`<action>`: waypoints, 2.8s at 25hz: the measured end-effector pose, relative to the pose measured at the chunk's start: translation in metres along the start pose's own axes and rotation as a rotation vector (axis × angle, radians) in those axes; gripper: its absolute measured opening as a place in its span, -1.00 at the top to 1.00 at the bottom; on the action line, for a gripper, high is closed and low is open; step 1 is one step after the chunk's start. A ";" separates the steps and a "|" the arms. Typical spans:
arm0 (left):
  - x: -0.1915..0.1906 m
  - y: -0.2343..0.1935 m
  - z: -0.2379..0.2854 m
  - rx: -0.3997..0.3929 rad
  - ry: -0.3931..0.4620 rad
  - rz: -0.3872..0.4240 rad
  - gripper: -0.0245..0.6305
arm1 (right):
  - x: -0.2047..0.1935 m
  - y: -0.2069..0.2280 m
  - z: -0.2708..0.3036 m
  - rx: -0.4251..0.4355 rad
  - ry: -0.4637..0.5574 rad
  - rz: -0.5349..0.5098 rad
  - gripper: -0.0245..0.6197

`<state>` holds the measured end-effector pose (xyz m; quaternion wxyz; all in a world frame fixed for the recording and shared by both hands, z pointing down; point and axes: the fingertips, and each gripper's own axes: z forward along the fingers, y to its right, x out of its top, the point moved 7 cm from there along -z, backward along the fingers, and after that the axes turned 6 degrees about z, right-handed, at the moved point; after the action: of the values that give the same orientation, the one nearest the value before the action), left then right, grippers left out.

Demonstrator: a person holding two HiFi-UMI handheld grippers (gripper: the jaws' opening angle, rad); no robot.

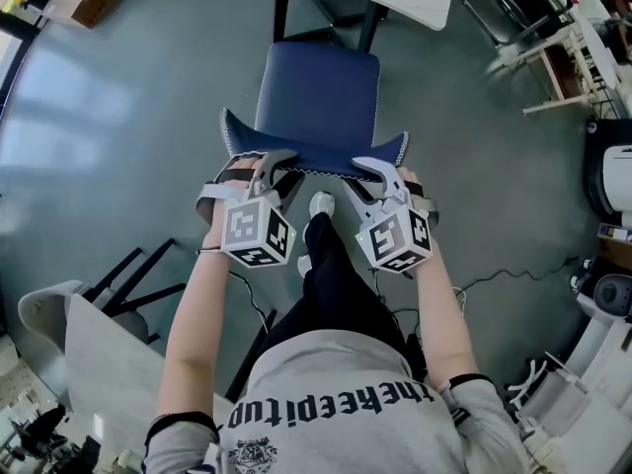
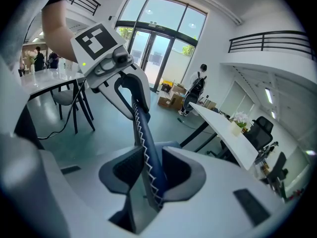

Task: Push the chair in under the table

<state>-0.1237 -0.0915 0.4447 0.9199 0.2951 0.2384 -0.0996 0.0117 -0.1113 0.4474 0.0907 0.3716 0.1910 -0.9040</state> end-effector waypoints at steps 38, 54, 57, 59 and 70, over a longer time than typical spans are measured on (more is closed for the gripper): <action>-0.072 -0.123 0.034 -0.055 0.034 0.043 0.54 | 0.066 0.068 0.098 -0.011 -0.024 0.057 0.57; -0.120 -0.162 0.029 -0.133 0.080 0.109 0.54 | 0.106 0.060 0.138 -0.086 -0.060 0.139 0.56; -0.126 -0.167 0.027 -0.137 0.086 0.119 0.54 | 0.111 0.059 0.143 -0.100 -0.060 0.147 0.55; -0.129 -0.170 0.027 -0.144 0.090 0.125 0.54 | 0.114 0.059 0.146 -0.110 -0.062 0.153 0.55; -0.141 -0.181 0.026 -0.160 0.110 0.151 0.54 | 0.125 0.058 0.157 -0.156 -0.072 0.184 0.53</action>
<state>-0.2946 -0.2468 0.4434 0.9309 0.2427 0.2728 0.0059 -0.1588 -0.2314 0.4454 0.2090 0.3466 0.2226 -0.8869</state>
